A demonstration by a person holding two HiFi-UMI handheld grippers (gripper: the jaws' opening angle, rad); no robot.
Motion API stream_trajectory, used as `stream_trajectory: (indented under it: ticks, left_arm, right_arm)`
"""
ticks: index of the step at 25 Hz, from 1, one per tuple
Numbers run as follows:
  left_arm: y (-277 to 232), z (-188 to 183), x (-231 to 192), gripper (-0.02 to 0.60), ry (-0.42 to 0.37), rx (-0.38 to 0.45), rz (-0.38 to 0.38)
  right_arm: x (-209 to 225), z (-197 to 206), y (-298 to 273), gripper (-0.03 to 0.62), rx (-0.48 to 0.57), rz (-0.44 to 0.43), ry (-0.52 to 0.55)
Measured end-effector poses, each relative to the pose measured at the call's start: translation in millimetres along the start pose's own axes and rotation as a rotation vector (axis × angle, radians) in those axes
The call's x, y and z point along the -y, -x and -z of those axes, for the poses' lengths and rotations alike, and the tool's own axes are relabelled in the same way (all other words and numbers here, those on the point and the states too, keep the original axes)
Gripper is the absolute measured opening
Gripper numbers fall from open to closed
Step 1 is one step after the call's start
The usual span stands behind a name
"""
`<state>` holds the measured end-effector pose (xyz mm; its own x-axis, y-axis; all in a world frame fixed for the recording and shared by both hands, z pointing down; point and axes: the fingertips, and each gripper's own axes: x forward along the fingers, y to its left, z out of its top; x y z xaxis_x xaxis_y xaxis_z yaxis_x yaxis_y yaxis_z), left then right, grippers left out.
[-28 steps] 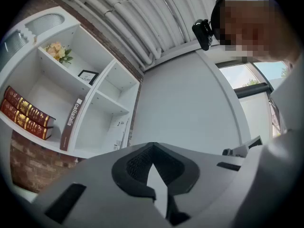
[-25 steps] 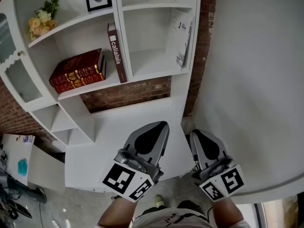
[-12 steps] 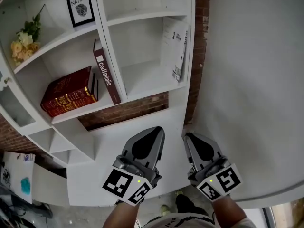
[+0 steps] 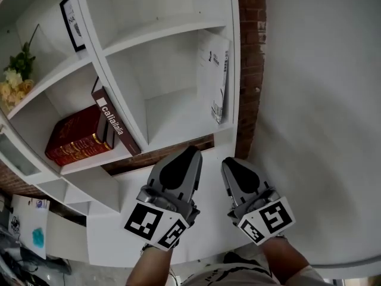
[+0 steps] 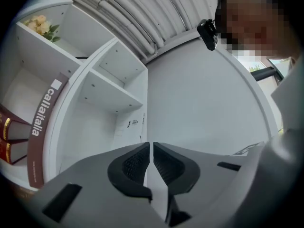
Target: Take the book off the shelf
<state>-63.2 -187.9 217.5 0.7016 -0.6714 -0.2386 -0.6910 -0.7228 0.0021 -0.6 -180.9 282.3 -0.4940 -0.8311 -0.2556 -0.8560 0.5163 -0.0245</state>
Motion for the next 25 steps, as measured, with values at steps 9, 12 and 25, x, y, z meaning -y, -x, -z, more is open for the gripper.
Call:
stream_trajectory:
  ticks: [9,12,25]
  left_arm:
    - [-81.8,-16.3,-5.8,0.117,-0.128,0.004,-0.049]
    - [-106.6,-16.0,-9.8,0.129,-0.173,-0.039,-0.083]
    - [-158.4,-11.5,-30.8,0.143,-0.259,-0.12,-0.225]
  right_arm:
    - [50.0,15.0,-39.0,0.022,0.012,0.024,0.133]
    - [57.9,19.4,-51.3,0.062,0.034,0.035,0.153]
    - [79.5,32.4,-90.2,0.121,0.031,0.035,0.132]
